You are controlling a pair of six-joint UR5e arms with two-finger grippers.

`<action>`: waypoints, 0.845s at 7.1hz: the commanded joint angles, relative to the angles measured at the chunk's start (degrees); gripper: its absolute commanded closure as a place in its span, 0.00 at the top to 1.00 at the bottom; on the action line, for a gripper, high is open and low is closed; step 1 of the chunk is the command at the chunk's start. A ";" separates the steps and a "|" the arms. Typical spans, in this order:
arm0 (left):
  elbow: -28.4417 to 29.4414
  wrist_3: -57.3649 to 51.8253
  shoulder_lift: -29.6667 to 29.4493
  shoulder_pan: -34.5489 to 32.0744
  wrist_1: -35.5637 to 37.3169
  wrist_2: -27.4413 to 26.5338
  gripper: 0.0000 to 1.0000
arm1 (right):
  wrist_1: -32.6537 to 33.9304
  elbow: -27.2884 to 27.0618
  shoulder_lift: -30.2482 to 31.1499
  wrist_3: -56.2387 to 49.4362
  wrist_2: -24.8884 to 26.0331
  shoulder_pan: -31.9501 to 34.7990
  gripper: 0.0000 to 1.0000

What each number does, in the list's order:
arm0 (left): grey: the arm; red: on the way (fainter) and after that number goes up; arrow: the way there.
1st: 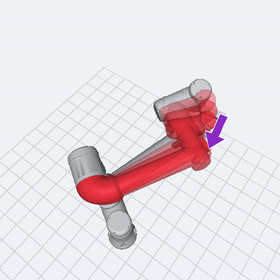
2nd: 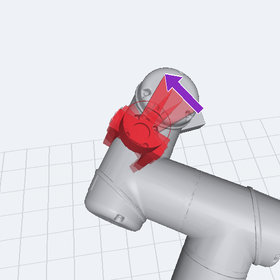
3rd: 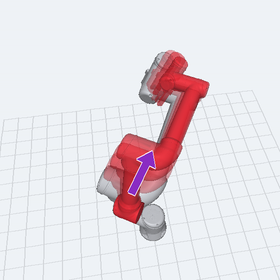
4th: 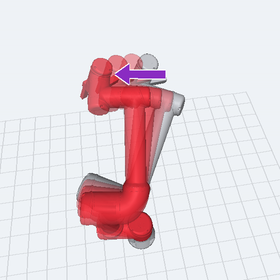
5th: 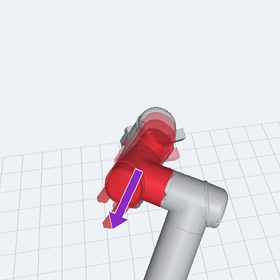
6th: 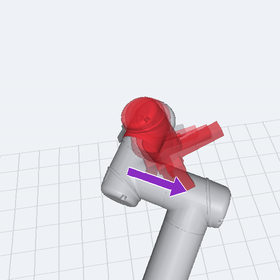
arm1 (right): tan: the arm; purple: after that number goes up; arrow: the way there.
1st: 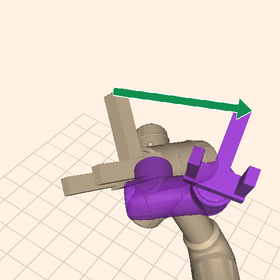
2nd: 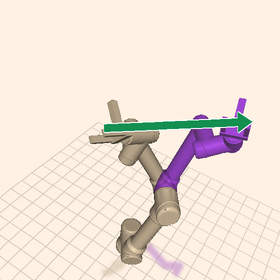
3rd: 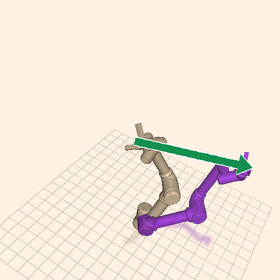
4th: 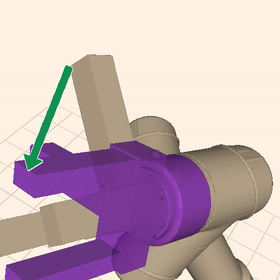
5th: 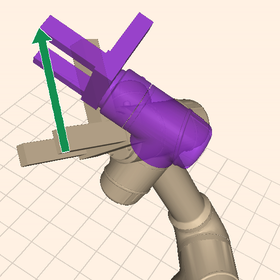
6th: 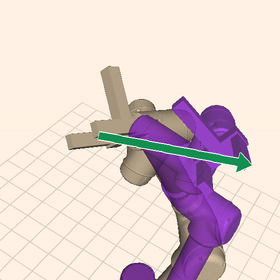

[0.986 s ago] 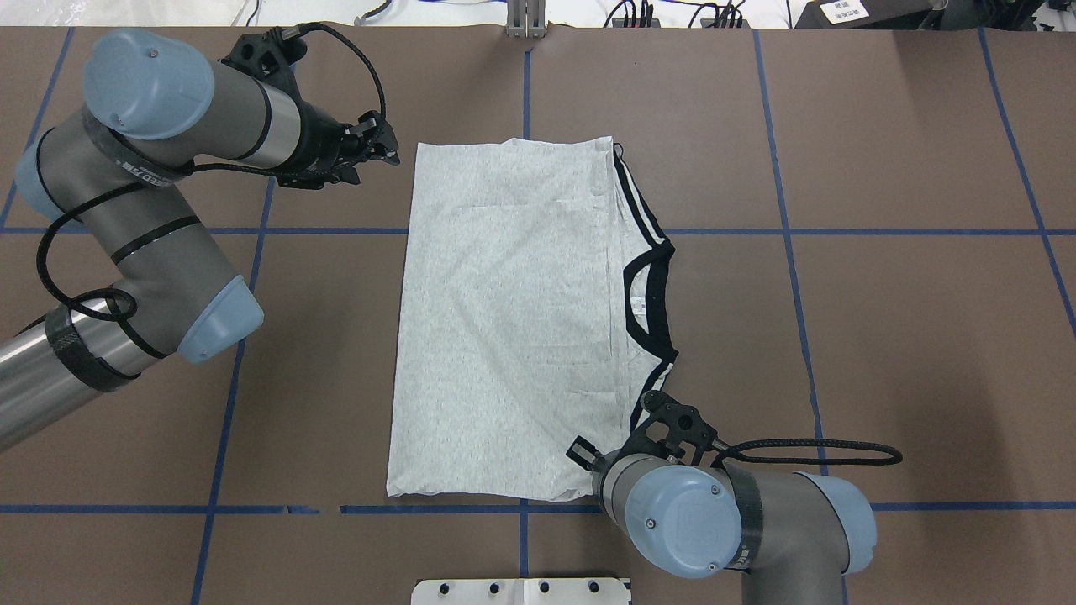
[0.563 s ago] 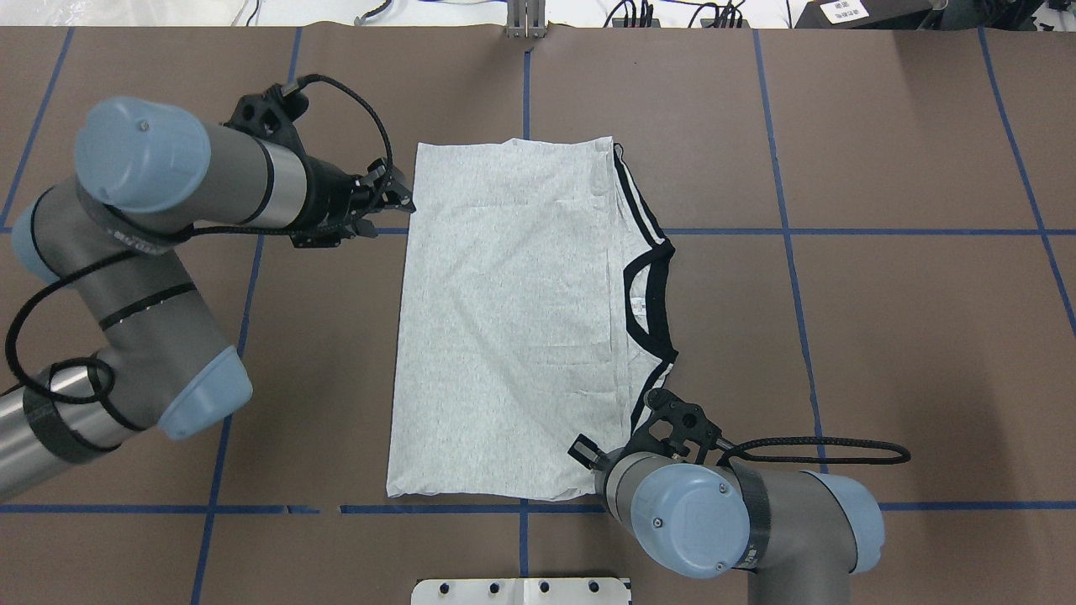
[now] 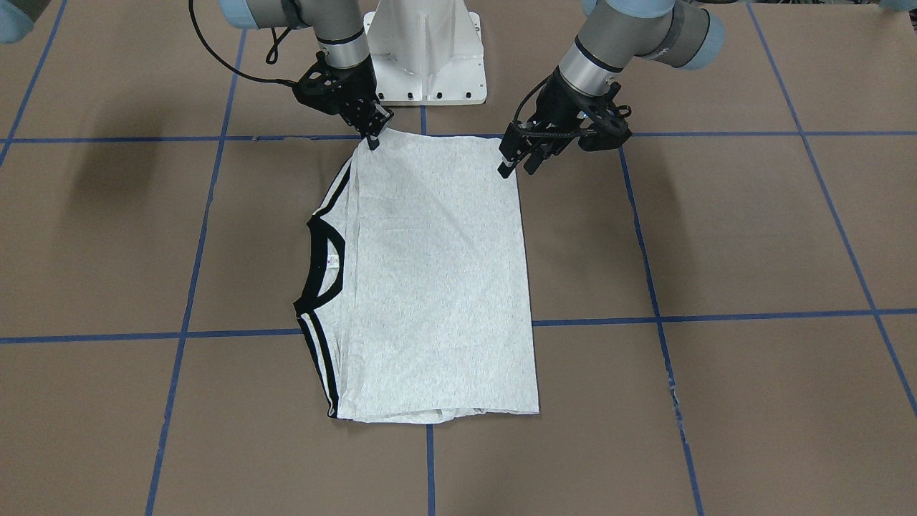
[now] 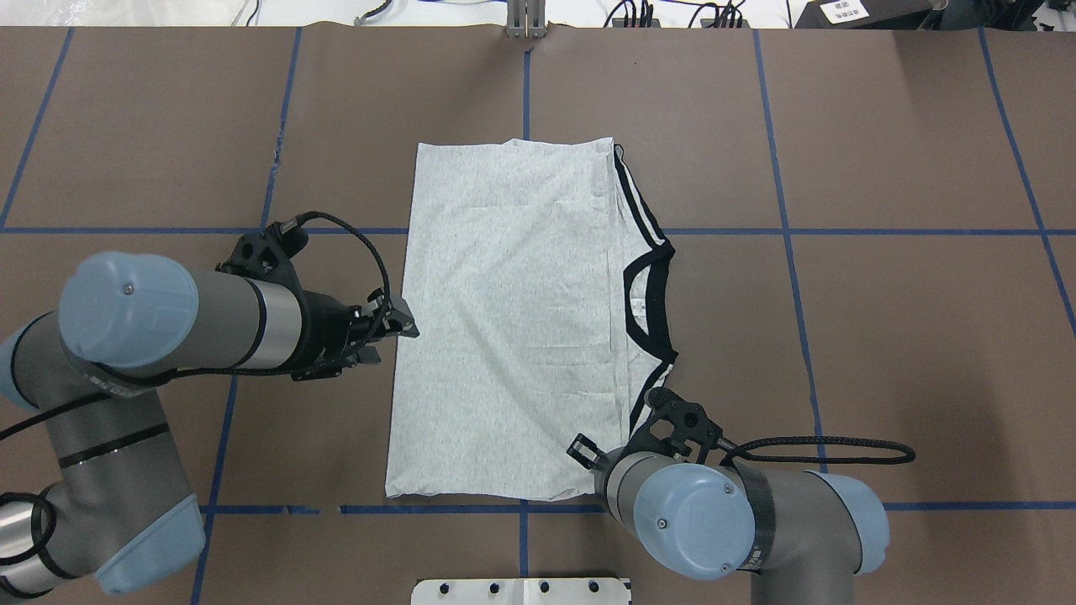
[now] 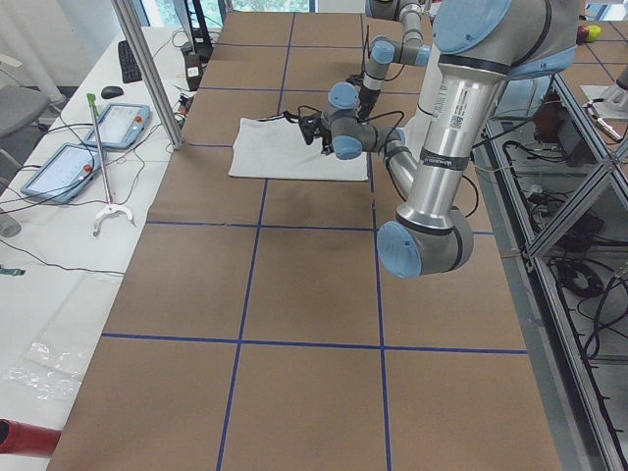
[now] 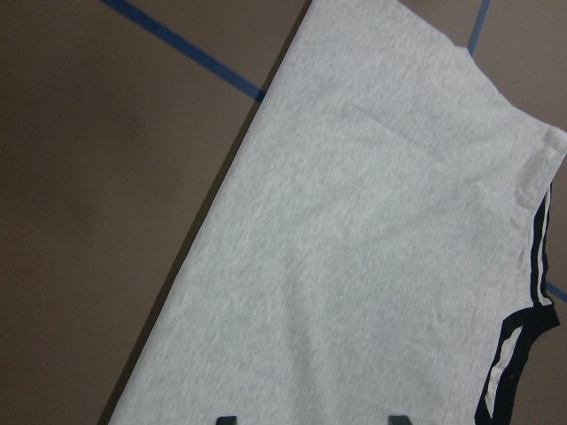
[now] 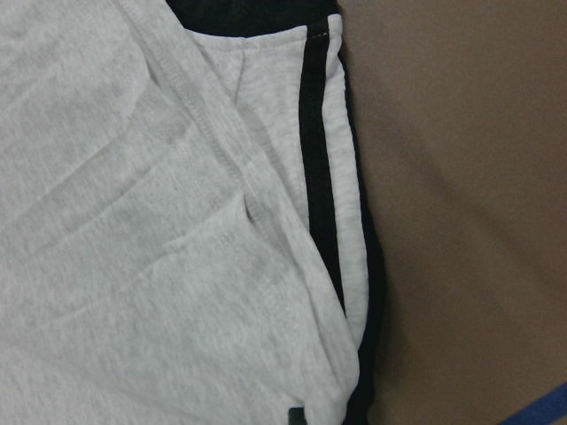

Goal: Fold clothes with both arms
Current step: 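Move the left gripper to the other near corner and grasp it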

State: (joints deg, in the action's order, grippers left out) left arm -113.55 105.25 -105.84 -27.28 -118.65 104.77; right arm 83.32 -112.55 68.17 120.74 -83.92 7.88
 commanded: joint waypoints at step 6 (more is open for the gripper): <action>1.31 8.39 5.03 12.77 0.18 -4.66 0.64 | 0.00 -0.39 0.12 0.02 0.07 -0.06 0.00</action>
State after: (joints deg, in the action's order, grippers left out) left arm -112.93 113.57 -100.85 -15.12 -118.48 100.17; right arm 83.32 -112.90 68.29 120.76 -83.85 7.83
